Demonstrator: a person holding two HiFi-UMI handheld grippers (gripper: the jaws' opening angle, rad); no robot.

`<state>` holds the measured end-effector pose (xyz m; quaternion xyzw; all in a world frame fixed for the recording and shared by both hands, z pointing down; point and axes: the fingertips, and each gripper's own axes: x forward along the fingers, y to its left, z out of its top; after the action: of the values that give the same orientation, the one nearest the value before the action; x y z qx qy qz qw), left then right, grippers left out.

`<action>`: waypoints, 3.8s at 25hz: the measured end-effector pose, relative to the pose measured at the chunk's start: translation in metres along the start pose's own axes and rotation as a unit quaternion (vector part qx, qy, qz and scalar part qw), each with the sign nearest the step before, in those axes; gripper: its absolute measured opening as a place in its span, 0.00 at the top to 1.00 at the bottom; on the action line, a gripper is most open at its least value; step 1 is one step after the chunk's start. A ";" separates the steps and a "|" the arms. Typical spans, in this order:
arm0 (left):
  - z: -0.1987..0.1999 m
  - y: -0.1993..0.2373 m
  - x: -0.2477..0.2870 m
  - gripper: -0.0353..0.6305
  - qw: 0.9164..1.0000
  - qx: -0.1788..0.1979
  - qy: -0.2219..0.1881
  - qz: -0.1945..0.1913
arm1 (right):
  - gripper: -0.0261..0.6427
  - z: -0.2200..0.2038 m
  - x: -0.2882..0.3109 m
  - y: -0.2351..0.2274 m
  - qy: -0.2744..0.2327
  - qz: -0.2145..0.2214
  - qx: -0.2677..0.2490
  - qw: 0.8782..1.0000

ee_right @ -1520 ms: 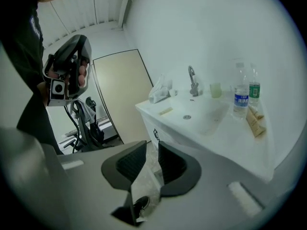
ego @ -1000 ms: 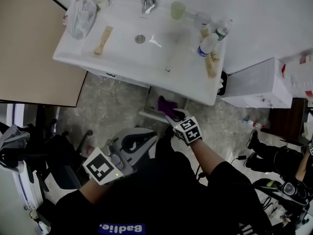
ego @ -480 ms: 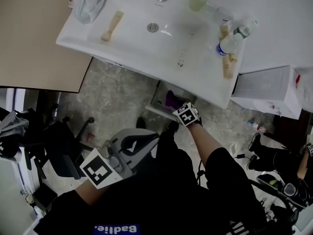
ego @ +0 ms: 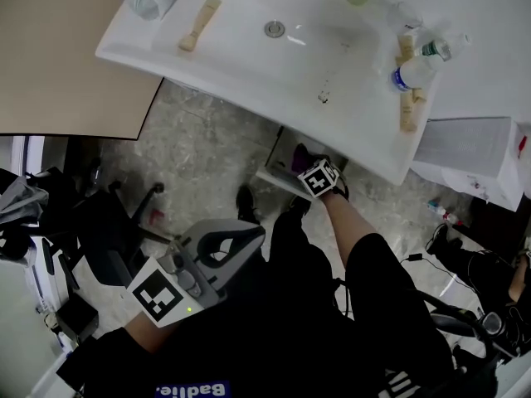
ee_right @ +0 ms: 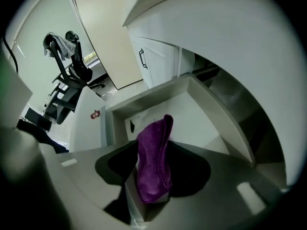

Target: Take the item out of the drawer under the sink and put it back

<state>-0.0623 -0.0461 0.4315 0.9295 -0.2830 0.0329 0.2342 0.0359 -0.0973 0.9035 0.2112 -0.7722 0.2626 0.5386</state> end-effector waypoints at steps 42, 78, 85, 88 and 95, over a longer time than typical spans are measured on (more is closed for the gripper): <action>0.066 -0.050 -0.016 0.96 0.995 0.063 -0.050 -0.053 | 0.84 0.024 -0.279 0.077 -0.267 -0.078 0.086 0.957; 0.064 -0.107 0.007 0.96 0.980 0.075 -0.028 -0.181 | 0.84 0.086 -0.551 0.163 -0.579 -0.082 0.068 0.809; 0.060 -0.120 0.010 0.96 0.979 0.078 -0.026 -0.188 | 0.84 0.078 -0.552 0.170 -0.580 -0.074 0.071 0.808; 0.061 -0.120 0.010 0.96 0.979 0.074 -0.036 -0.186 | 0.84 0.077 -0.552 0.170 -0.581 -0.070 0.072 0.807; 0.059 -0.125 0.008 0.96 0.980 0.069 -0.036 -0.182 | 0.84 0.072 -0.551 0.176 -0.577 -0.063 0.069 0.811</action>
<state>0.0075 0.0146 0.3288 0.9800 -0.1146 -0.0246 0.1609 0.0588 0.0172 0.3321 0.4086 -0.9060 0.1105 -0.0069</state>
